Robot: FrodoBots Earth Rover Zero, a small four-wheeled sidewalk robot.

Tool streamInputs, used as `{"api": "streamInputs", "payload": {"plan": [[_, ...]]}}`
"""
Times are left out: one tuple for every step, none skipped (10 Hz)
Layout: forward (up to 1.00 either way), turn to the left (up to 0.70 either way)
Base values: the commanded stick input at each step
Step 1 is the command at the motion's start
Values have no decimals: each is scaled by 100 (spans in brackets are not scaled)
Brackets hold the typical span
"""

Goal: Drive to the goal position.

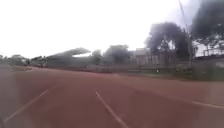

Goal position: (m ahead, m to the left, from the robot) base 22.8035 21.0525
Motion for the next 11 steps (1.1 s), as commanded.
{"api": "streamInputs", "payload": {"plan": [[70, 0], [70, 0], [70, 0], [70, 0], [70, 0], [70, 0], [70, 0], [70, 0], [70, 0], [70, 0], [70, 0]]}}
